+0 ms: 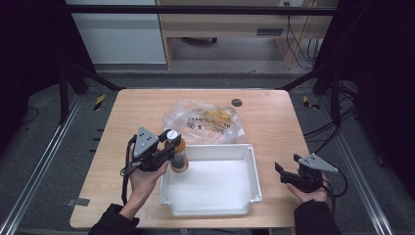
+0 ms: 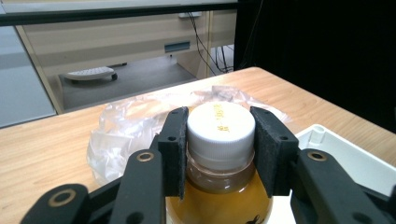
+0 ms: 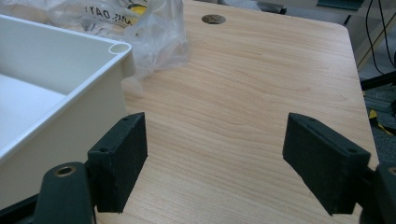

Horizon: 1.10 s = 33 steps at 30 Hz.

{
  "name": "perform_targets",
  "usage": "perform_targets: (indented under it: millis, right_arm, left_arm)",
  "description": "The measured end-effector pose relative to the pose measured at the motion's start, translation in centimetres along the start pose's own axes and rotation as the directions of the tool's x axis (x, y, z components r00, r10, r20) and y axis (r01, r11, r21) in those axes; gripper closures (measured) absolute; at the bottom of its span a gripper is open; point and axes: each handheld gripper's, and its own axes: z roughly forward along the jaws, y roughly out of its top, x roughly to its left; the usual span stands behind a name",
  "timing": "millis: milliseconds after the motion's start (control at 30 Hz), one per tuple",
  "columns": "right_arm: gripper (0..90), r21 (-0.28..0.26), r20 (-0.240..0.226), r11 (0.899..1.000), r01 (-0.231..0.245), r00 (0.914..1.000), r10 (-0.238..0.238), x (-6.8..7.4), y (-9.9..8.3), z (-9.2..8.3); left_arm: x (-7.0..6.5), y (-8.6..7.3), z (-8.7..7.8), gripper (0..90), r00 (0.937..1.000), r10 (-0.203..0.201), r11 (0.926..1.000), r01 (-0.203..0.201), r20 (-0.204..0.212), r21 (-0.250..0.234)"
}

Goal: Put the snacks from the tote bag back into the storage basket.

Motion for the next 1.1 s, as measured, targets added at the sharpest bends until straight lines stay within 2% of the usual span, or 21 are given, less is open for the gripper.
perform_targets:
  millis: [167,700,1100]
  right_arm:
    - [22.1,0.004,-0.002,1.000,0.005,1.0000,-0.005,0.0,0.0,0.0]
    - [22.2,0.000,-0.003,1.000,0.009,1.0000,-0.009,0.0,0.0,-0.1]
    - [22.2,0.000,-0.003,1.000,0.011,0.9999,-0.011,0.0,0.0,-0.1]
  left_arm:
    - [-0.1,-0.8,0.4,58.9,0.9999,-0.009,0.9997,0.009,0.008,0.021]
    - [-1.2,-2.7,1.8,58.9,0.9996,0.014,0.9960,-0.016,0.026,0.088]
    - [-1.7,-3.3,2.2,58.9,0.9990,0.027,0.9954,-0.031,0.036,0.091]
